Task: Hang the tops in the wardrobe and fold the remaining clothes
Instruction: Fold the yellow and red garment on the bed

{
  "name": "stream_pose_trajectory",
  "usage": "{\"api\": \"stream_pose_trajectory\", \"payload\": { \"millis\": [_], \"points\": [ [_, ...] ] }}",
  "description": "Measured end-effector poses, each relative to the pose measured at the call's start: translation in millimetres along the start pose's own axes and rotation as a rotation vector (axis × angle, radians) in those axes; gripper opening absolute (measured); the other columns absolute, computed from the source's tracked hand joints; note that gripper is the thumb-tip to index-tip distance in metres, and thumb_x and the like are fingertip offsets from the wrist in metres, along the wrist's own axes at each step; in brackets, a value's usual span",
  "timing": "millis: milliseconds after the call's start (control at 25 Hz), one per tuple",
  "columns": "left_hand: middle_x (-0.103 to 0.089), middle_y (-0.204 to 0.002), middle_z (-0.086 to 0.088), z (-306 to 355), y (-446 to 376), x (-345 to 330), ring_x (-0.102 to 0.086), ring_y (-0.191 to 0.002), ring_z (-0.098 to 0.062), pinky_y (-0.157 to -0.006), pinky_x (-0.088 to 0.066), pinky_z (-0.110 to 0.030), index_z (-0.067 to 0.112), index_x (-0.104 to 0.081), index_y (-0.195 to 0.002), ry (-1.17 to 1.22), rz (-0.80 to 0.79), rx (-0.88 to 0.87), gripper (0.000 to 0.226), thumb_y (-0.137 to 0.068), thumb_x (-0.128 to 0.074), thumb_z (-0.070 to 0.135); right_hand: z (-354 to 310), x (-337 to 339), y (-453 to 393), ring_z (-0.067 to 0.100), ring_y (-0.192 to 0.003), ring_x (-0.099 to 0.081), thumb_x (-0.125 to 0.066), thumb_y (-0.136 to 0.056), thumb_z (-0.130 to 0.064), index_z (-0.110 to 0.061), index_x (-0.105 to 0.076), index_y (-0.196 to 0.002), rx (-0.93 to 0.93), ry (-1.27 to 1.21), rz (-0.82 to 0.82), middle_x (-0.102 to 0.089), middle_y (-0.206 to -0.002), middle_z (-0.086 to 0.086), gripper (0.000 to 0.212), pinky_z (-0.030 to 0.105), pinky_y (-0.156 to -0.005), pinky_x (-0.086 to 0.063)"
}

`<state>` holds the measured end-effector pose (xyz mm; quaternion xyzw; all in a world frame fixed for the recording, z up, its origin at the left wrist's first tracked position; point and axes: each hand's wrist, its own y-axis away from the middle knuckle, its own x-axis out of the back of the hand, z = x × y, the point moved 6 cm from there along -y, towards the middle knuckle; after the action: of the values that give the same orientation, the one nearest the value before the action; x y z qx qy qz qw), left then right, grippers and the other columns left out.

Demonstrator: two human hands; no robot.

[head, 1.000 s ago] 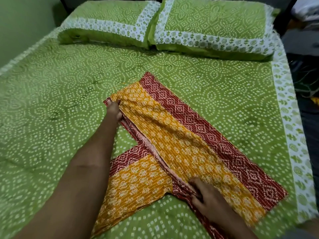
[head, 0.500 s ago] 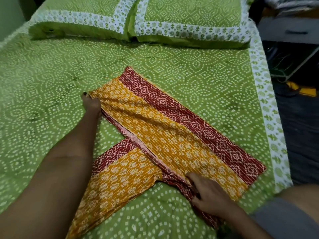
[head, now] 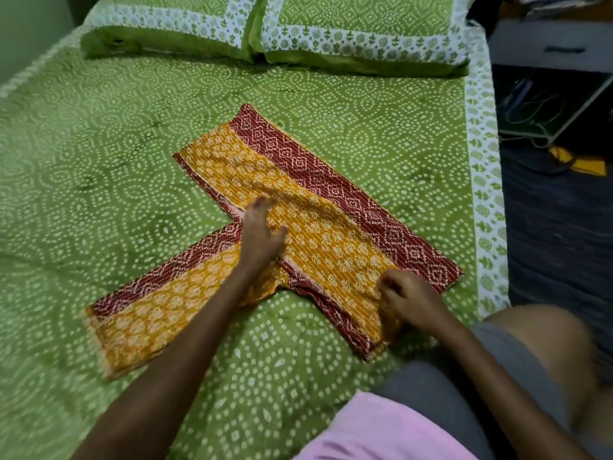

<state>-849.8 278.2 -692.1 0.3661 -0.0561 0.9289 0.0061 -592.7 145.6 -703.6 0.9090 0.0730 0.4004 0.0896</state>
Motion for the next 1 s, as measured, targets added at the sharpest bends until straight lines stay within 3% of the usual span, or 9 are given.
{"api": "stream_pose_trajectory", "payload": {
  "millis": [120,240,360,440,560,720,840,920,1000],
  "points": [
    [-0.040,-0.143,-0.002,61,104,-58,-0.034,-0.128,-0.015,-0.103,-0.039,-0.051,0.021,-0.057,-0.122,-0.146,-0.476,-0.461,0.041,-0.083,-0.052,0.033,39,46,-2,0.020,-0.103,-0.050,-0.059,-0.083,0.001,-0.011,-0.060,-0.108,-0.055,0.175,0.214,-0.055,-0.113,0.007,0.028,0.029,-0.085,-0.041],
    [-0.047,-0.138,-0.007,78,160,-86,-0.036,-0.124,-0.011,-0.109,-0.026,-0.046,0.018,-0.059,-0.123,-0.237,-0.582,-0.556,0.054,-0.076,-0.045,0.042,73,60,2,0.023,-0.125,-0.035,-0.065,-0.078,-0.007,-0.023,-0.054,-0.120,-0.051,0.412,0.058,-0.042,-0.133,0.004,0.046,0.043,-0.108,-0.024],
    [-0.055,-0.127,-0.008,80,182,-95,-0.050,-0.116,-0.022,-0.102,-0.034,-0.040,0.017,-0.060,-0.122,-0.322,-0.549,-0.603,0.058,-0.070,-0.050,0.041,79,71,10,0.022,-0.125,-0.038,-0.064,-0.079,-0.006,-0.020,-0.057,-0.120,0.070,0.327,-0.006,-0.042,-0.135,0.003,0.044,0.040,-0.107,-0.029],
    [-0.060,-0.117,-0.008,75,187,-92,-0.056,-0.105,-0.023,-0.090,-0.048,-0.039,0.015,-0.064,-0.117,-0.317,-0.449,-0.537,0.048,-0.076,-0.048,0.035,78,78,11,0.022,-0.114,-0.047,-0.062,-0.085,-0.007,-0.012,-0.061,-0.115,0.110,0.260,0.044,-0.049,-0.127,0.005,0.030,0.033,-0.096,-0.039],
    [-0.064,-0.112,-0.010,81,194,-86,-0.060,-0.100,-0.023,-0.084,-0.051,-0.033,0.009,-0.067,-0.113,-0.220,-0.286,-0.394,0.045,-0.085,-0.041,0.031,80,79,5,0.024,-0.102,-0.054,-0.060,-0.088,-0.010,-0.007,-0.064,-0.108,0.156,0.325,0.094,-0.056,-0.115,0.008,0.020,0.031,-0.084,-0.045],
    [-0.068,-0.104,-0.011,87,202,-78,-0.061,-0.096,-0.021,-0.081,-0.052,-0.031,0.004,-0.069,-0.107,-0.235,-0.061,-0.399,0.037,-0.086,-0.046,0.023,75,97,5,0.030,-0.080,-0.059,-0.056,-0.088,-0.001,0.003,-0.066,-0.091,0.189,0.299,0.308,-0.063,-0.091,0.017,0.011,0.030,-0.068,-0.042],
    [-0.070,-0.095,-0.011,86,216,-93,-0.065,-0.085,-0.023,-0.073,-0.055,-0.031,0.004,-0.072,-0.100,-0.309,-0.114,-0.437,0.034,-0.087,-0.047,0.023,77,92,16,0.034,-0.071,-0.059,-0.051,-0.087,0.009,0.009,-0.065,-0.085,0.282,0.407,0.320,-0.061,-0.083,0.024,0.014,0.030,-0.063,-0.042],
    [-0.070,-0.088,-0.009,88,219,-103,-0.064,-0.078,-0.022,-0.069,-0.055,-0.031,0.005,-0.072,-0.095,-0.381,-0.211,-0.442,0.036,-0.085,-0.044,0.025,81,82,15,0.028,-0.078,-0.055,-0.045,-0.092,0.004,0.004,-0.064,-0.093,0.228,0.475,0.185,-0.059,-0.091,0.018,0.019,0.031,-0.072,-0.047],
    [-0.068,-0.083,-0.005,98,207,-101,-0.061,-0.075,-0.018,-0.069,-0.053,-0.029,0.007,-0.073,-0.092,-0.422,-0.334,-0.410,0.040,-0.081,-0.041,0.030,78,83,8,0.020,-0.087,-0.048,-0.048,-0.091,-0.004,-0.002,-0.063,-0.092,0.133,0.516,0.110,-0.055,-0.095,0.010,0.015,0.029,-0.086,-0.042]
  ]
}}
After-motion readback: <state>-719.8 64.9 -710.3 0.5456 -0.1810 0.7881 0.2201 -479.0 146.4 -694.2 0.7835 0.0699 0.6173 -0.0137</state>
